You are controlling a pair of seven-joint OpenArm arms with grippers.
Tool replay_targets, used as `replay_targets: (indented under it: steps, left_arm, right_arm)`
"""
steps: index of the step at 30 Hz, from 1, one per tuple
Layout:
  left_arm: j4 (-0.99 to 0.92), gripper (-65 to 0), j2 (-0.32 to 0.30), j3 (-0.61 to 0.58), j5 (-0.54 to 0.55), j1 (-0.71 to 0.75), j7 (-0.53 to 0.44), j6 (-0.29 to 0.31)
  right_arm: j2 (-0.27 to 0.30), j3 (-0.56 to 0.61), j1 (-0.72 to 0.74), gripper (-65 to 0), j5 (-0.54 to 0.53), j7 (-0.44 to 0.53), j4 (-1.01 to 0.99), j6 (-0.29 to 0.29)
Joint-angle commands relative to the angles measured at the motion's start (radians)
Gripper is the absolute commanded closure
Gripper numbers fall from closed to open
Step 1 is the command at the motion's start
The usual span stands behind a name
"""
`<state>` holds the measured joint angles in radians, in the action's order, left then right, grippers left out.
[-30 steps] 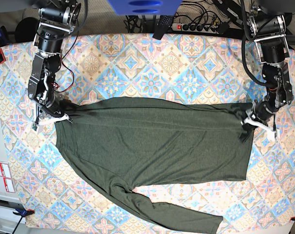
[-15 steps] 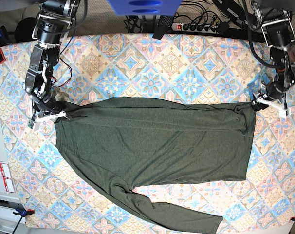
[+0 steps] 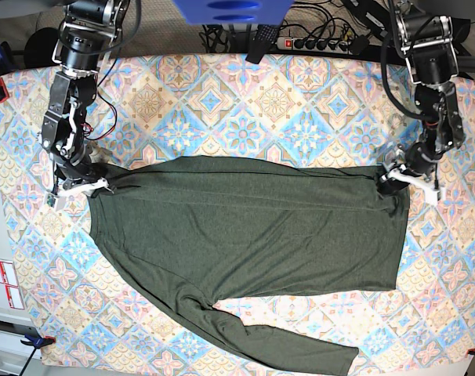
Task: Fold the T-shirt properly
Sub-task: 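Lower the shirt and shift both grippers along its shoulder edge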
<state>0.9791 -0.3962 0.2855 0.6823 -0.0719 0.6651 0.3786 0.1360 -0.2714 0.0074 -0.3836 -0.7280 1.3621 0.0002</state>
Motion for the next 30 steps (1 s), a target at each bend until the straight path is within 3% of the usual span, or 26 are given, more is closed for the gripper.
replay_targets:
  steps: [1,4,6,8,10,11,14,21,25,30]
  left_arm:
    - [0.01,-32.3,0.006,-0.033,0.003,-0.026,0.02,0.001]
    - [0.01,-32.0,0.015,-0.061,0.004,-0.029,0.02,0.001]
    - [0.01,-27.8,0.015,-0.065,0.004,-0.03,0.02,0.001]
    - [0.01,-17.2,0.015,-0.064,0.006,-0.03,0.02,0.001]
    - [0.01,-2.1,0.015,-0.058,0.01,-0.03,0.02,0.001]
    - [0.01,0.0,0.015,-0.056,0.01,-0.03,0.02,0.001]
    - [0.011,0.0,0.013,-0.056,0.012,-0.032,0.02,0.001]
    - [0.011,0.0,0.012,-0.056,0.012,-0.026,0.02,0.001]
    - [0.011,0.0,0.012,-0.056,0.012,-0.024,0.02,0.001]
    - [0.011,0.0,0.01,-0.056,0.012,-0.024,0.02,0.001]
  right_arm:
    - [0.014,-0.007,0.015,-21.3,-0.007,0.02,0.023,0.005]
    - [0.014,-0.009,0.001,-21.3,-0.007,0.02,0.024,0.005]
    - [0.014,-0.009,-0.005,-21.3,-0.007,0.02,0.04,0.005]
    - [0.014,-0.009,-0.007,-21.3,-0.007,0.017,0.05,0.005]
    - [0.014,-0.009,-0.02,-21.3,-0.007,-0.011,0.05,0.005]
    - [0.014,-0.009,-0.025,-21.3,-0.007,-0.023,0.05,0.005]
    - [0.014,-0.01,-0.027,-21.8,-0.028,-0.041,0.052,0.005]
    - [0.018,-0.024,-0.04,-28.5,-0.239,-0.038,0.046,0.004]
    - [0.015,-0.07,-0.039,-32.9,-0.259,-0.04,0.046,0.004]
    - [0.014,-0.095,-0.047,-33.3,-0.26,-0.045,0.044,0.004]
